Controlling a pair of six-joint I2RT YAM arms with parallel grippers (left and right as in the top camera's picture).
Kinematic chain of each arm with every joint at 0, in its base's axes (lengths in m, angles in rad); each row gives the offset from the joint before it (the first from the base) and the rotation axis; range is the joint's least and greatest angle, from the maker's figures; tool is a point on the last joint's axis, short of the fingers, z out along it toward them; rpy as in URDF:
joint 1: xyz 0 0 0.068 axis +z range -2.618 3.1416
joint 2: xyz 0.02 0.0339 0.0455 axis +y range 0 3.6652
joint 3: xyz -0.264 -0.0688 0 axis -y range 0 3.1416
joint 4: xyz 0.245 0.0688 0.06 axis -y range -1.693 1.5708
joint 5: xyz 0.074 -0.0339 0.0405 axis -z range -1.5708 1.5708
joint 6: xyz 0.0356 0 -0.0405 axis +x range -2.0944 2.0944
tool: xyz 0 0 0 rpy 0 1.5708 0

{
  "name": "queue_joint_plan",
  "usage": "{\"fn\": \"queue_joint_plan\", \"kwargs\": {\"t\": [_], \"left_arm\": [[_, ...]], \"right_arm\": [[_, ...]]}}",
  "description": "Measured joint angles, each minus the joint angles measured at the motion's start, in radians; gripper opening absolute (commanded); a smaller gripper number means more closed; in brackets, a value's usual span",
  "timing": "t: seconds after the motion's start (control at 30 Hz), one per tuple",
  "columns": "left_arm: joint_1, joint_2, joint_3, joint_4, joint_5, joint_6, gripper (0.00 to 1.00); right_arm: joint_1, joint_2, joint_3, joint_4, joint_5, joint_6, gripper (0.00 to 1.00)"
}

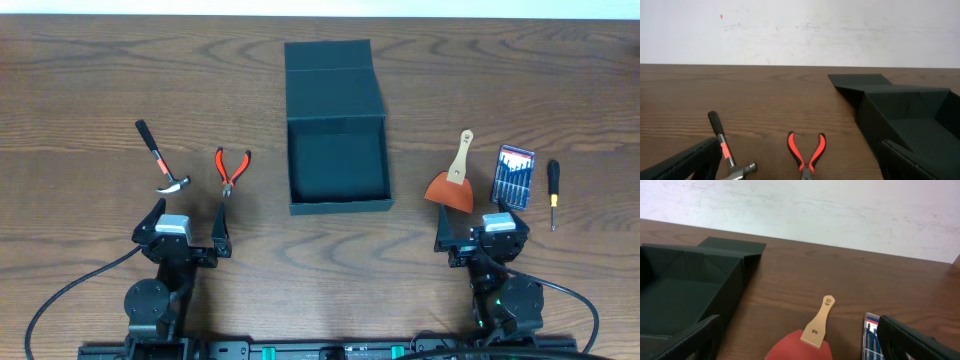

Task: Pack container
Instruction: 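Raise the right arm and move the right gripper over the orange scraper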

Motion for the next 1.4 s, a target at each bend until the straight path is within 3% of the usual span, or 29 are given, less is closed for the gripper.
{"fn": "queue_joint_plan", "kwargs": {"t": [1.2,1.4], "left_arm": [[0.000,0.000,0.000,0.001,0.000,0.000,0.99],[0.000,0.000,0.003,-0.004,0.000,-0.031,0.98]], "right_arm": [[0.000,0.000,0.000,0.000,-0.003,0.001,0.99],[0.000,0.000,0.001,-0.010,-0.003,0.105,0.99]]}}
